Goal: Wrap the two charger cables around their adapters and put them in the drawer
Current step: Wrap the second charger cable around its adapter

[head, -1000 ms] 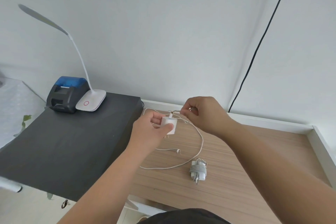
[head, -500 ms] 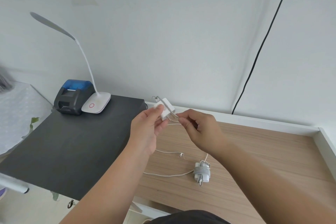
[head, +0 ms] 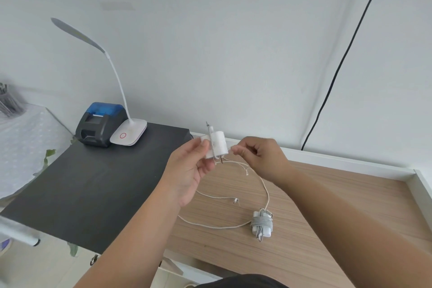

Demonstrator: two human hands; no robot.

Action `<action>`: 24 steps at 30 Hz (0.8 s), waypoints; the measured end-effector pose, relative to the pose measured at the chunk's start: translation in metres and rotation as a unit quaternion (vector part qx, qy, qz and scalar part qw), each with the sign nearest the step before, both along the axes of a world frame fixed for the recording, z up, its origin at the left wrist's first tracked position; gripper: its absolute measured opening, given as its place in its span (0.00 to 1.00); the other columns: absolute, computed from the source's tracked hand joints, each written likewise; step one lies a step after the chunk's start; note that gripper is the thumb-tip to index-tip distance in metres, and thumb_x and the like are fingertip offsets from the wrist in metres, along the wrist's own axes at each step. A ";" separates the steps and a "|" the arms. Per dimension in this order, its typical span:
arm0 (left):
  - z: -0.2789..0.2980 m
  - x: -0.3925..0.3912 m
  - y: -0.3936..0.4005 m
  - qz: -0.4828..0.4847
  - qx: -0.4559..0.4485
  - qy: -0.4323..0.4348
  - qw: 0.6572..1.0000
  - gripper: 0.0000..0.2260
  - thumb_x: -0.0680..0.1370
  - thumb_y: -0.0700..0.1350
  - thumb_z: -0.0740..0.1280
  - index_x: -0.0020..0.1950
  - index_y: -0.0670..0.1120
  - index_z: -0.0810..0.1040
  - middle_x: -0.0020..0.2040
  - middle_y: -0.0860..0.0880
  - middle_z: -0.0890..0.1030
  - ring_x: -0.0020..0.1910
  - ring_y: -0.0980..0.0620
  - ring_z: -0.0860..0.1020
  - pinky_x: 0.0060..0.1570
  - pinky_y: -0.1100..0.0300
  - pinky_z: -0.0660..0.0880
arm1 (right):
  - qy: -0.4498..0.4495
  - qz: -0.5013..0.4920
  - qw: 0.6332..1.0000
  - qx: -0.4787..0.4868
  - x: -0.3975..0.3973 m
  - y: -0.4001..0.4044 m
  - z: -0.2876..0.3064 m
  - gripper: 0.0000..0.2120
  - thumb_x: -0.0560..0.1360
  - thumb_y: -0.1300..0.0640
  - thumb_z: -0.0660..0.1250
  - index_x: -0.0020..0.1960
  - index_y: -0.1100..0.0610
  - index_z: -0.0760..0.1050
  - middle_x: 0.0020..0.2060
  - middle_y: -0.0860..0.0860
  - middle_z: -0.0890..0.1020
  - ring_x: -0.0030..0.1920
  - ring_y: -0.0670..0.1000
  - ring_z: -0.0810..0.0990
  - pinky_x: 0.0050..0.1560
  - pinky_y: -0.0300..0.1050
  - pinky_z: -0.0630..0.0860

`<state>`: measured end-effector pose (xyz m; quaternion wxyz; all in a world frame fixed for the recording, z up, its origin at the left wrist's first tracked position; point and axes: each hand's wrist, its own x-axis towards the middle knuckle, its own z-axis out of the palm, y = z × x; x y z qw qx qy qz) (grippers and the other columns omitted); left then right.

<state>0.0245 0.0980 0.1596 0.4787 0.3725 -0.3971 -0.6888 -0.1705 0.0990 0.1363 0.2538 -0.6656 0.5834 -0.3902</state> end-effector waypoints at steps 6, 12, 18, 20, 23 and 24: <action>-0.014 0.020 -0.001 -0.071 -0.177 -0.404 0.894 0.12 0.77 0.46 0.70 0.56 0.61 0.81 0.51 0.56 0.83 0.44 0.54 0.82 0.48 0.56 0.78 | 0.214 0.066 0.975 0.017 0.005 -0.020 0.019 0.07 0.77 0.49 0.65 0.45 0.52 0.79 0.24 0.44 0.70 0.29 0.42 0.70 0.36 0.43 0.70; -0.027 0.020 0.003 -0.027 -0.258 -0.604 0.754 0.14 0.75 0.50 0.70 0.61 0.55 0.79 0.44 0.58 0.73 0.48 0.55 0.76 0.45 0.61 0.71 | 0.275 0.086 0.956 0.051 0.034 -0.012 0.014 0.08 0.78 0.51 0.59 0.49 0.52 0.75 0.30 0.43 0.71 0.39 0.52 0.72 0.37 0.44 0.68; -0.027 0.022 0.005 0.047 -0.207 -0.589 0.780 0.09 0.73 0.51 0.70 0.52 0.55 0.80 0.45 0.57 0.78 0.43 0.56 0.79 0.47 0.55 0.77 | 0.236 0.058 0.968 0.060 0.041 0.003 0.008 0.09 0.80 0.49 0.56 0.50 0.52 0.72 0.37 0.48 0.77 0.39 0.54 0.74 0.37 0.46 0.70; -0.024 0.024 0.002 0.070 -0.155 -0.526 0.833 0.07 0.72 0.50 0.72 0.48 0.55 0.81 0.43 0.57 0.82 0.38 0.59 0.81 0.44 0.58 0.79 | 0.218 0.059 0.972 0.057 0.044 0.009 0.005 0.10 0.81 0.48 0.55 0.48 0.53 0.71 0.36 0.49 0.77 0.39 0.55 0.75 0.38 0.47 0.72; -0.019 0.022 0.001 0.109 -0.072 -0.382 0.915 0.05 0.72 0.46 0.74 0.47 0.51 0.83 0.42 0.52 0.85 0.38 0.56 0.84 0.39 0.60 0.80 | 0.174 0.058 0.981 0.065 0.048 0.018 -0.004 0.13 0.80 0.45 0.51 0.45 0.51 0.69 0.35 0.47 0.75 0.39 0.55 0.76 0.43 0.54 0.76; -0.017 0.021 0.001 0.118 -0.033 -0.320 0.939 0.05 0.73 0.43 0.74 0.47 0.47 0.83 0.43 0.48 0.85 0.40 0.54 0.84 0.37 0.61 0.80 | 0.171 0.052 0.982 0.063 0.050 0.020 -0.008 0.14 0.79 0.43 0.49 0.45 0.50 0.68 0.35 0.47 0.75 0.38 0.55 0.77 0.43 0.55 0.77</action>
